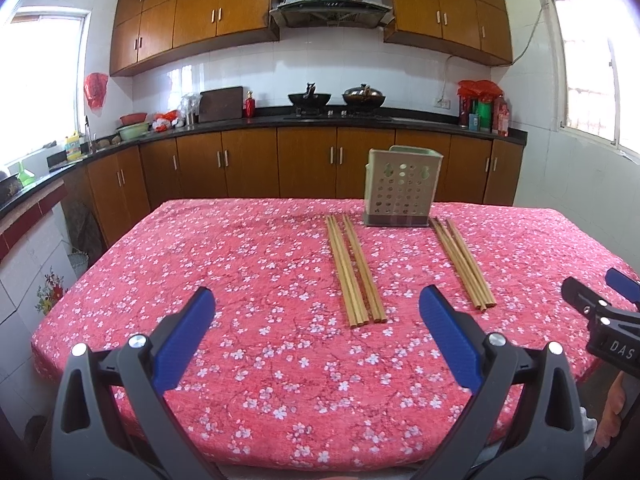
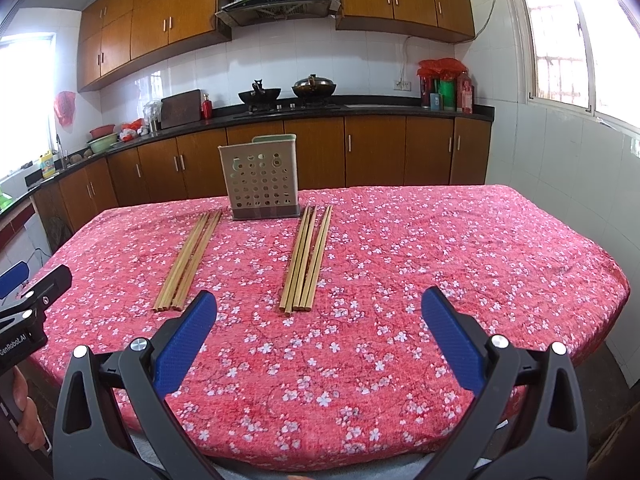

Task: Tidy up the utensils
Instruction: 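Grasp one wooden chopstick with the right tool while the left tool grasps another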

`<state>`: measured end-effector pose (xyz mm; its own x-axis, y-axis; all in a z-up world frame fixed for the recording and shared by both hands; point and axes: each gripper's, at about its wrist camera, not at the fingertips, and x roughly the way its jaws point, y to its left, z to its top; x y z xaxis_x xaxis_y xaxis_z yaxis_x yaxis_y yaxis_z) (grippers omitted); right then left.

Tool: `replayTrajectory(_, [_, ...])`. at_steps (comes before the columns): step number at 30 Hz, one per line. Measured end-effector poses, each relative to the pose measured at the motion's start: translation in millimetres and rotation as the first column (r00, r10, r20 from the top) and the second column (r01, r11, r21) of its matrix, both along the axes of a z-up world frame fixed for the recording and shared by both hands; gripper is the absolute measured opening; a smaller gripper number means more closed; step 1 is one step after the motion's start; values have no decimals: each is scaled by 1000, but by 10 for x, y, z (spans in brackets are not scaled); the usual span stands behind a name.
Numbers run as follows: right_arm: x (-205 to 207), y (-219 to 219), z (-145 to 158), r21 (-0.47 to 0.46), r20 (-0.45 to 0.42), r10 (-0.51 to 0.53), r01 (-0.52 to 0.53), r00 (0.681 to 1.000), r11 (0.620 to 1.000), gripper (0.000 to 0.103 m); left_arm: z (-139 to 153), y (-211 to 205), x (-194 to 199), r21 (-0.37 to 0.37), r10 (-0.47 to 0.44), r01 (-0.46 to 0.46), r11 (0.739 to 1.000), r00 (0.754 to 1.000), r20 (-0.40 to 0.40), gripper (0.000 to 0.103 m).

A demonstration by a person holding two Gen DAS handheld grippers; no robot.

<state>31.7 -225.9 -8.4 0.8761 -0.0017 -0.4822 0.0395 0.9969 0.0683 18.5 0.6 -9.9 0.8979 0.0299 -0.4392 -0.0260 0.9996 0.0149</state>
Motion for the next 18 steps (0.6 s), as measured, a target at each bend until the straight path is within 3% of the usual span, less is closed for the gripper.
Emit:
replayTrajectory(7, [647,-193,-182,23,-168,-35,40,985,999,101,-79,297,579,-20,66,-69,997,988,-138,99])
replayTrajectory(8, [789,-229,-221,28,-206,-43,50,978,998,97,-99,348,679,-30,71,-77,997,984,-164,99])
replayTrajectory(9, [893,-255,-259,35,-232,-42,52,972,998,93,-120,394,757,-39,74,-82,996,980,-183,99])
replayTrajectory(11, [1178,-314,-359,73,-304,-21,46,952,996,71,-172,498,976,-57,81,-97,994,969,-234,99])
replayTrajectory(14, [1515,-366,-487,140,-367,9,46,930,989,45,-243,581,1196,-67,76,-98,993,958,-276,91])
replayTrajectory(18, [1828,-343,-615,179,-414,45,33,909,983,28,-338,605,1432,-85,50,-82,993,945,-323,75])
